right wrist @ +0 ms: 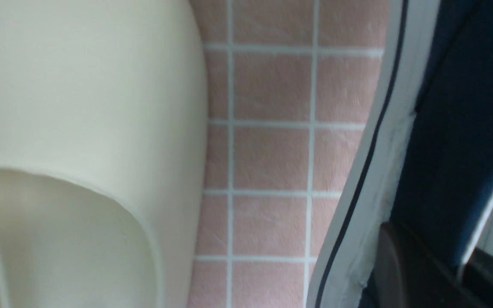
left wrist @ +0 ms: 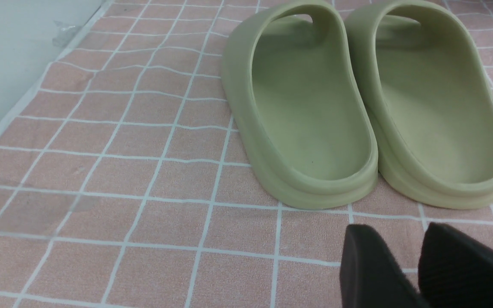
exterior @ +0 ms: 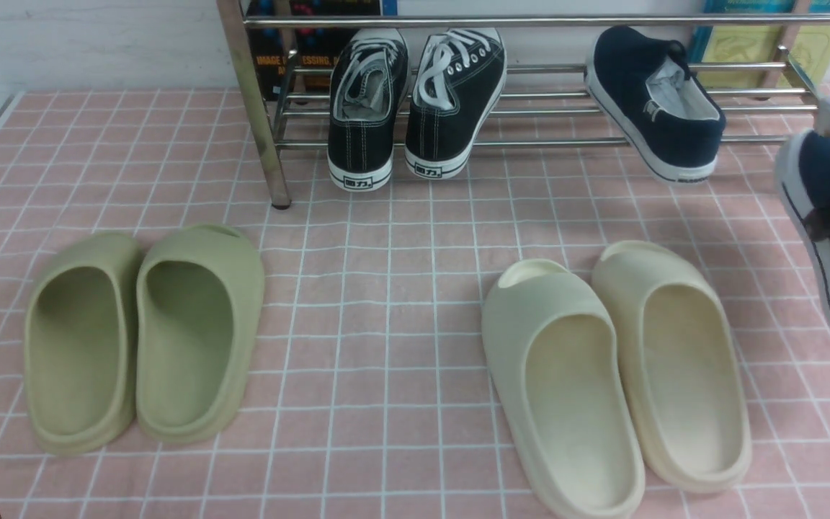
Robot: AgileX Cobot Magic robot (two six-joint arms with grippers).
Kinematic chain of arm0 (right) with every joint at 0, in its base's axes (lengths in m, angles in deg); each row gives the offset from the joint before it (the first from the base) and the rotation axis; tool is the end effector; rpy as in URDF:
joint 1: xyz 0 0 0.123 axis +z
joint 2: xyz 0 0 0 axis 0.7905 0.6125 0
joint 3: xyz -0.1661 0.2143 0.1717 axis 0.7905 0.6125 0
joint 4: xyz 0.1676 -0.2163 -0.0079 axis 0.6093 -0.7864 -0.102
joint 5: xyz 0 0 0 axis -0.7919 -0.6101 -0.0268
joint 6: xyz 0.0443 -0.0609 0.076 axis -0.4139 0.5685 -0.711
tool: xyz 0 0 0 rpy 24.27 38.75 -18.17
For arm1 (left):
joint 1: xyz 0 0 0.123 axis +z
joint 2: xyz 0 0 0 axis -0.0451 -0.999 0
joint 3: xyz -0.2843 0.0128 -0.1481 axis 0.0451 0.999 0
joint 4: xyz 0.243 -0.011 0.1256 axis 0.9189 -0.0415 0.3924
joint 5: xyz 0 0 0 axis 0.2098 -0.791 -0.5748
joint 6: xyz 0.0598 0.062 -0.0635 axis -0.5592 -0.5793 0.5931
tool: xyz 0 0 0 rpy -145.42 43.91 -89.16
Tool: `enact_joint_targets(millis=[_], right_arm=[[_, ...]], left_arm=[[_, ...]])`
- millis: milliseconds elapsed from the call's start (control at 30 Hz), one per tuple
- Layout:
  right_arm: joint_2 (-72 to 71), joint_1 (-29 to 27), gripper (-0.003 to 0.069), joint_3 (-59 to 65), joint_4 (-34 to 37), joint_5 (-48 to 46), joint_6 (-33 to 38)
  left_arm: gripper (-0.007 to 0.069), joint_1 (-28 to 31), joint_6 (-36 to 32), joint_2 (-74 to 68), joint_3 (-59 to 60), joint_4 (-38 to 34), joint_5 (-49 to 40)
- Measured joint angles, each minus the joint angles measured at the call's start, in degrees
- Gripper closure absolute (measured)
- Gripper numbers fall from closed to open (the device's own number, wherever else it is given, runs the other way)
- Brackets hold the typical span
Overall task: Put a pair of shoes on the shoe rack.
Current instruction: Use the right arm to put a shoe into the shoe rack
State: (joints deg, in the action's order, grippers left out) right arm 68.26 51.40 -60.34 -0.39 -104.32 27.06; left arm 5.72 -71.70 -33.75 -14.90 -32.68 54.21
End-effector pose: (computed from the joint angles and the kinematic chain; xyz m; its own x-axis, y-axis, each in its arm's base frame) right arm 0.3709 -0.0037 0.2945 -0.9196 -0.0116 -0.3926 -0.0148 0.9999 0.0050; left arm 0.0541 0.0069 0.1678 -0.2861 0.0058 -0.9582 -0.0843 0.9960 0.0312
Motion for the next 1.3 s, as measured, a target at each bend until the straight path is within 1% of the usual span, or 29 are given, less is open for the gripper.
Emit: enact_joint_targets(millis=[133, 433, 467, 500, 533, 633, 700, 800, 1000, 1167, 1300], right_arm=[[3.63, 0.92, 0.0647, -6.92, 0.01, -1.35, 0.37], [17.72, 0.92, 0.0647, -25.9, -3.63, -5.97, 1.12], [18.01, 0.92, 0.0647, -26.4, -3.63, -6.23, 1.24], [20.73, 0.92, 0.0647, -30.94, -3.63, -7.28, 2.29], [21.01, 0.92, 0.0647, -30.94, -3.63, -7.42, 2.29], [26.0, 0.92, 0.0647, -40.29, -3.63, -9.76, 3.62], [27.58, 0.92, 0.0647, -42.97, -3.63, -10.14, 4.3], [31.95, 0.92, 0.0647, -49.53, -3.63, -10.43, 7.43], [36.07, 0.92, 0.0645, -53.15, -3.26, -8.87, 11.01], [36.67, 0.97, 0.0639, -53.4, -2.41, -5.75, 11.16], [37.29, 0.97, 0.0594, -53.51, -1.46, -1.33, 11.16]], left_arm=[[0.04, 0.0, 0.0, 0.0, 0.0, 0.0, 0.0], [0.0391, 0.0, 0.0, 0.0, 0.0, 0.05, -0.05], [0.0391, 0.0, 0.0, 0.0, 0.0, 0.05, -0.05], [0.0391, 0.0, 0.0, 0.0, 0.0, 0.05, -0.05], [0.0391, 0.0, 0.0, 0.0, 0.0, 0.05, -0.05], [0.0391, 0.0, 0.0, 0.0, 0.0, 0.05, -0.05], [0.039, 0.0, 0.0, 0.0, 0.0, 0.11, -0.05], [0.0388, 0.0, 0.0, 0.0, 0.0, 0.11, -0.05], [0.0388, 0.0, 0.0, 0.0, 0.0, 0.16, -0.05], [0.0388, 0.0, 0.0, 0.0, 0.0, 0.16, -0.11], [0.0388, 0.0, 0.0, 0.0, -0.05, 0.16, -0.11]])
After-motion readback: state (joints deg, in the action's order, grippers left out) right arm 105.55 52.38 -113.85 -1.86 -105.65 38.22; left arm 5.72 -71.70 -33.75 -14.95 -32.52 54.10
